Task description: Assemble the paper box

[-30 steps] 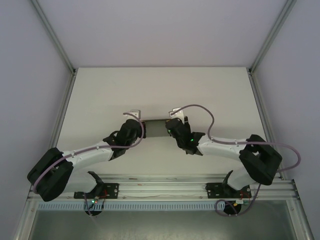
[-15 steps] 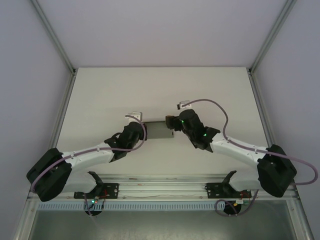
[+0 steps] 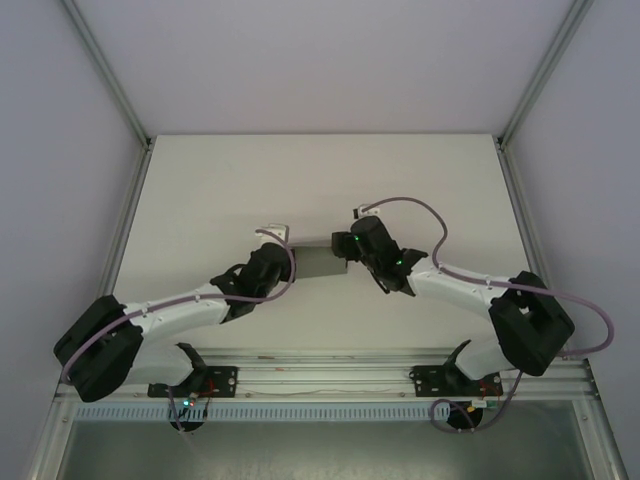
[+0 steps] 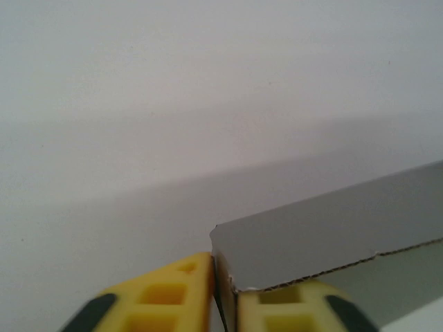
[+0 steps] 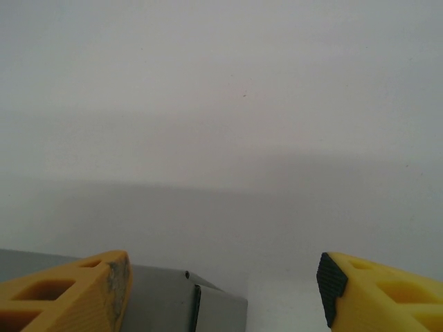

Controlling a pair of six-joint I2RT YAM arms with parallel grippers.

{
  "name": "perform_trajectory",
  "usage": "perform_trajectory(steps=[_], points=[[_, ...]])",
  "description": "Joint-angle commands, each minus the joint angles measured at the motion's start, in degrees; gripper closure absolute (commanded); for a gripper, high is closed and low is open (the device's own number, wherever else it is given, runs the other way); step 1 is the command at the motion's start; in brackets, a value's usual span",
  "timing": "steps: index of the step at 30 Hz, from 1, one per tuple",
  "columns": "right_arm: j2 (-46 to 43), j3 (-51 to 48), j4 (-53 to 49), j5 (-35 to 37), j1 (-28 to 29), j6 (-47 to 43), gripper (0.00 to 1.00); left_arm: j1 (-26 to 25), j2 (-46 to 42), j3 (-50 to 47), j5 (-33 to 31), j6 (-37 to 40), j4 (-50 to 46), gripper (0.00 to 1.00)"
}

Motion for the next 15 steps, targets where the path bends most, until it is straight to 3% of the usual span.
perform_trajectory(steps=[1,4,10,15], points=[[2.3,-2.6,-1.4,-0.2,0.0,0.9,0.29,-0.4,-2.3,-1.6,7.1,3.7,-10.0,0.67],[2.7,-2.8,-1.6,-0.8,0.0,1.4,0.29,-0.4,-5.8,-0.6,10.8,6.9,-12.7,0.38],[3.2,-4.7,-1.3,-1.0,0.0,2.3,0.30,-0.2,-10.2,0.0,7.5,7.3,-15.8,0.00],[4.3,-5.5,-1.3,-0.2,0.0,2.5,0.31,-0.1,-10.5,3.3,14.0,6.5,-16.7,0.00]])
